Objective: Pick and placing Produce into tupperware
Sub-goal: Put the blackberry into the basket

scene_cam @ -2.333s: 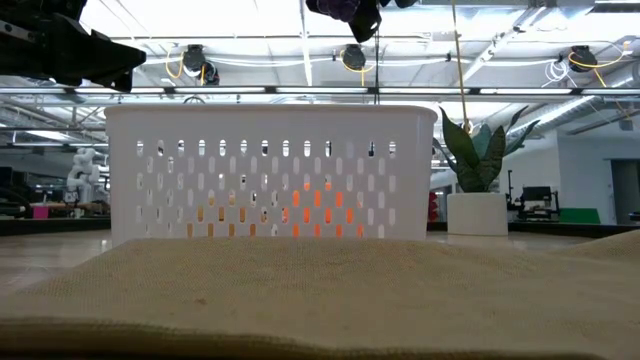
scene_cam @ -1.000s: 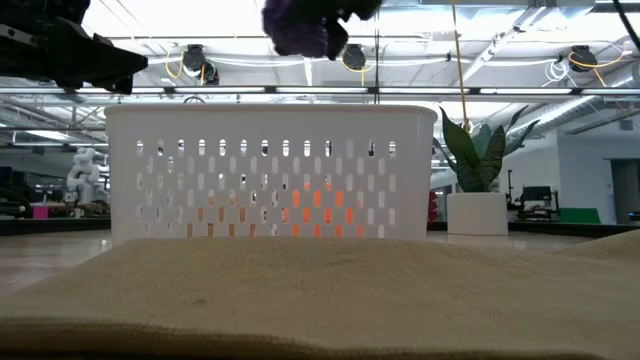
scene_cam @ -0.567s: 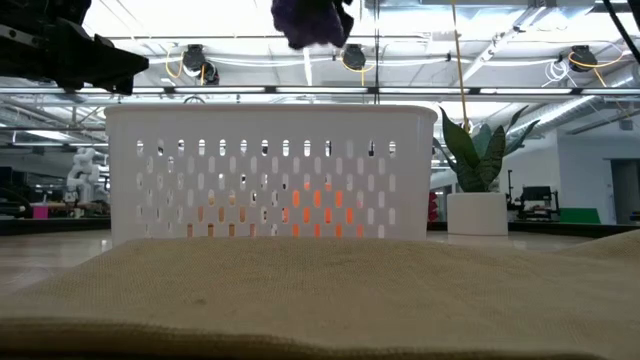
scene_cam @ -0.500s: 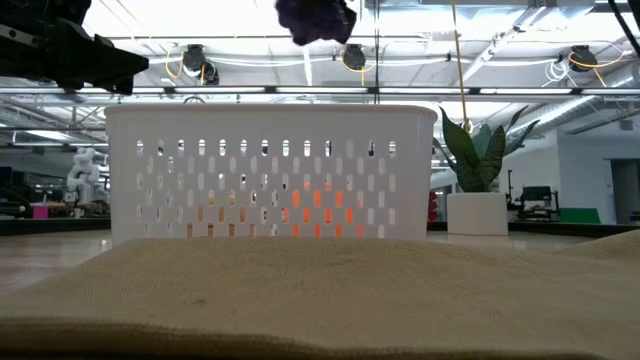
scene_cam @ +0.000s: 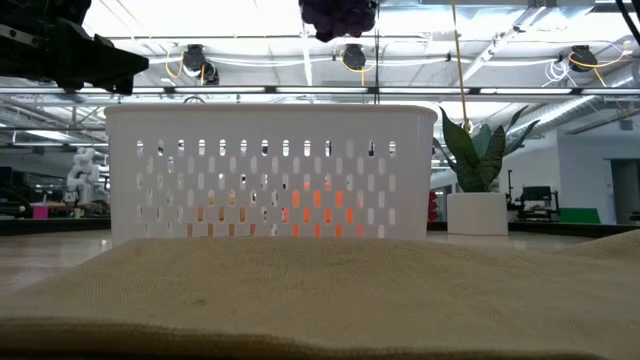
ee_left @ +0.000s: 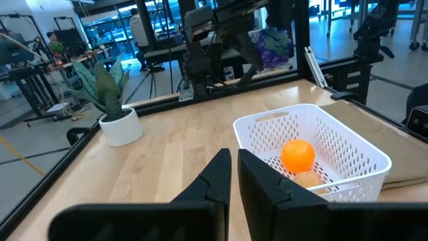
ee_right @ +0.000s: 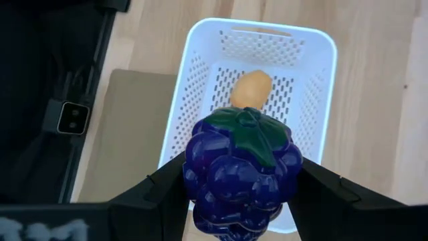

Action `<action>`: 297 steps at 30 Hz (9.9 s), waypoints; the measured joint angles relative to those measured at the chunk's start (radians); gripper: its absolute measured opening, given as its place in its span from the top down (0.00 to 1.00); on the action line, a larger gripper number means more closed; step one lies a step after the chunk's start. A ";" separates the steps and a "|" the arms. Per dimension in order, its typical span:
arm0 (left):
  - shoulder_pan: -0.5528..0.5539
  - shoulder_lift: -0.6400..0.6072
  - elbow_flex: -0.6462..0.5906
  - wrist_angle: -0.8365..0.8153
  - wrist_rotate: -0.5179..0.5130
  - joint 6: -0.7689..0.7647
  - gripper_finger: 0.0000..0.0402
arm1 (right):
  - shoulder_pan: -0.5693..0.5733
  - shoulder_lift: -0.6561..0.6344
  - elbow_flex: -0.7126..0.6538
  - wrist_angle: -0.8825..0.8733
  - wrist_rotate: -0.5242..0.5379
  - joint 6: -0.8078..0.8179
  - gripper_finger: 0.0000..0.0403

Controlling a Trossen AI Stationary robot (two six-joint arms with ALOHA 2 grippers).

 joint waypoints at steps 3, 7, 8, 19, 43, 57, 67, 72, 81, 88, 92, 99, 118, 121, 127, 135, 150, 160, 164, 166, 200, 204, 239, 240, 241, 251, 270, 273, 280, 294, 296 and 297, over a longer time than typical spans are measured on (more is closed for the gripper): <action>0.000 0.000 0.000 0.000 0.000 0.000 0.92 | -0.001 -0.001 -0.008 0.013 0.000 -0.001 0.51; 0.000 0.000 0.000 0.000 0.000 0.000 0.92 | -0.002 0.000 -0.041 0.040 0.000 -0.010 0.51; 0.000 0.000 0.000 0.000 0.000 0.000 0.92 | -0.002 0.000 -0.051 0.047 0.000 -0.011 0.51; 0.000 0.000 0.000 0.000 0.000 0.000 0.92 | -0.001 -0.001 -0.184 0.181 -0.001 -0.020 0.51; 0.000 0.000 0.000 -0.001 0.000 0.000 0.92 | -0.002 -0.001 -0.407 0.458 -0.004 -0.015 0.51; 0.000 0.000 0.000 0.000 0.000 0.000 0.92 | -0.002 -0.001 -0.435 0.487 0.024 -0.023 0.51; 0.000 0.000 0.000 0.000 0.000 0.000 0.92 | -0.002 0.090 -0.433 0.529 0.023 -0.050 0.51; 0.000 0.000 0.000 -0.001 0.000 0.000 0.92 | -0.002 0.102 -0.431 0.552 0.025 -0.061 0.51; 0.000 0.000 0.000 -0.001 0.000 0.000 0.92 | -0.007 0.104 -0.431 0.548 0.071 -0.042 0.51; 0.000 0.000 0.000 -0.001 0.000 -0.002 0.92 | -0.023 0.105 -0.432 0.541 0.080 -0.006 0.51; 0.000 0.000 0.000 -0.001 0.000 -0.005 0.92 | -0.033 0.105 -0.433 0.540 0.102 -0.003 0.51; 0.000 0.000 0.000 -0.001 0.000 -0.005 0.92 | -0.033 0.106 -0.427 0.523 0.125 -0.033 0.51; 0.000 0.000 0.000 -0.001 0.000 -0.004 0.92 | 0.044 0.108 -0.358 0.394 0.159 -0.132 0.51; 0.000 0.000 0.000 -0.001 0.000 -0.004 0.92 | 0.045 0.113 -0.359 0.395 0.160 -0.132 0.51; 0.000 0.000 0.000 -0.001 0.000 -0.004 0.92 | 0.044 0.110 -0.336 0.393 0.188 -0.134 0.51; 0.000 0.000 0.000 -0.001 0.000 -0.004 0.92 | 0.043 0.109 -0.315 0.351 0.186 -0.121 0.51; 0.000 0.000 0.000 -0.001 0.000 -0.017 0.92 | -0.015 0.106 -0.361 0.389 0.184 -0.006 0.51; 0.000 0.000 0.000 -0.001 0.000 -0.016 0.92 | -0.020 0.106 -0.370 0.390 0.146 -0.117 0.51; 0.000 0.000 0.000 0.000 0.000 -0.016 0.92 | -0.015 0.106 -0.370 0.393 0.146 -0.156 0.51; 0.000 0.000 0.000 0.000 0.000 -0.016 0.92 | -0.015 0.106 -0.370 0.395 0.146 -0.157 0.51; 0.000 0.000 0.000 -0.001 -0.001 -0.017 0.92 | -0.010 0.166 -0.369 0.460 0.117 -0.200 0.51; 0.000 0.000 0.000 -0.001 -0.001 -0.017 0.92 | -0.010 0.166 -0.369 0.460 0.118 -0.201 0.51; 0.000 0.000 0.000 -0.002 -0.001 -0.015 0.92 | -0.015 0.169 -0.371 0.459 0.119 -0.172 0.51; 0.000 0.000 0.000 -0.002 -0.001 -0.015 0.92 | -0.015 0.169 -0.371 0.459 0.119 -0.172 0.51; 0.000 0.000 0.000 -0.002 -0.001 -0.015 0.92 | -0.015 0.169 -0.371 0.460 0.119 -0.172 0.51; 0.000 0.000 0.000 -0.002 -0.001 -0.015 0.92 | -0.015 0.168 -0.371 0.461 0.119 -0.175 0.51; 0.000 0.000 0.000 -0.002 -0.001 -0.015 0.92 | -0.015 0.168 -0.369 0.455 0.119 -0.256 0.51; 0.000 0.000 0.000 -0.002 -0.001 -0.015 0.92 | -0.011 0.168 -0.369 0.434 0.119 -0.287 0.51; 0.000 0.000 0.000 -0.002 -0.001 -0.015 0.92 | -0.008 0.168 -0.369 0.402 0.119 -0.310 0.51; 0.000 0.000 0.000 -0.002 -0.001 -0.005 0.92 | -0.008 0.168 -0.369 0.409 0.119 -0.337 0.51; 0.000 0.000 0.000 -0.002 -0.001 -0.001 0.92 | -0.008 0.168 -0.369 0.408 0.119 -0.336 0.51; 0.000 0.000 0.000 -0.002 -0.001 -0.001 0.92 | -0.008 0.168 -0.369 0.408 0.119 -0.336 0.51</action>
